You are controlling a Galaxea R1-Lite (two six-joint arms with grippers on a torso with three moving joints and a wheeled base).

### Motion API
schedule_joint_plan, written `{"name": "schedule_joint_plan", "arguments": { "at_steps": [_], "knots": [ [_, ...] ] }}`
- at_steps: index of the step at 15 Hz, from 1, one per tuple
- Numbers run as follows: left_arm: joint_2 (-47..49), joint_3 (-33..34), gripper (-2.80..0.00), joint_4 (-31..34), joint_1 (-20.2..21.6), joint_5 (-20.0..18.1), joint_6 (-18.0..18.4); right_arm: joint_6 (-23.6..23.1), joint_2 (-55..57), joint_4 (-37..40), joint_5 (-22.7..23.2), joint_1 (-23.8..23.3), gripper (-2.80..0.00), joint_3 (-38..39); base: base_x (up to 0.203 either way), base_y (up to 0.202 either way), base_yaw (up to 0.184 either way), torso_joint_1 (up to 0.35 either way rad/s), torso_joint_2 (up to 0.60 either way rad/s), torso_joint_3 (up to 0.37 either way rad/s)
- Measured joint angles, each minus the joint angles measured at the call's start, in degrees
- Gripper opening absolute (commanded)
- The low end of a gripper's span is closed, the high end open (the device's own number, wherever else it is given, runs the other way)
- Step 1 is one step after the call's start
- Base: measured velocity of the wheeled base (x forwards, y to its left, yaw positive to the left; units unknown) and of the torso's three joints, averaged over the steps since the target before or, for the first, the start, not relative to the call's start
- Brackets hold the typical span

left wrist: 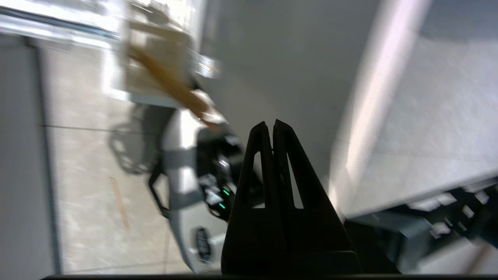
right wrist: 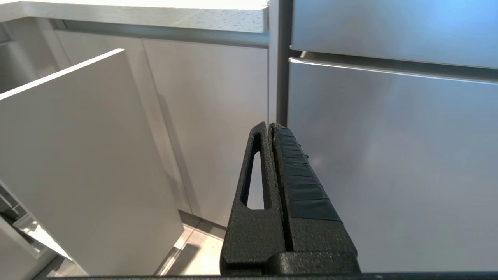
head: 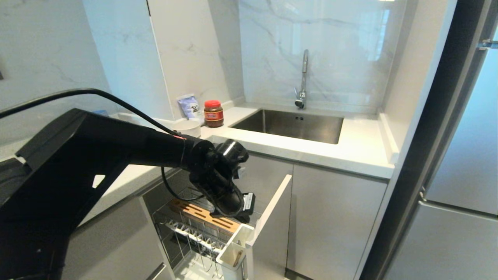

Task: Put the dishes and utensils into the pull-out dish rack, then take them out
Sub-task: Open the cupboard, then pick up the chopsticks and place it in the cupboard

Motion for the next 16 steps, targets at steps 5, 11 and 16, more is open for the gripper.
{"name": "schedule_joint_plan", "arguments": {
  "at_steps": [5,11,16],
  "knots": [
    [-6.1,-0.4,-2.8,-0.2,8.5,4.6,6.4,0.0,0.0,0.0,0.0,0.0,-2.8,0.0,0.0,0.0,0.0,0.0,0.0,0.0],
    [-22.1,-0.9,-2.8,-0.5,13.5,4.8,6.8,0.0,0.0,0.0,0.0,0.0,-2.8,0.0,0.0,0.0,0.0,0.0,0.0,0.0],
    [-43.4,0.3,-2.8,-0.1,14.1,4.7,7.1,0.0,0.0,0.0,0.0,0.0,-2.8,0.0,0.0,0.0,0.0,0.0,0.0,0.0]
  ]
}}
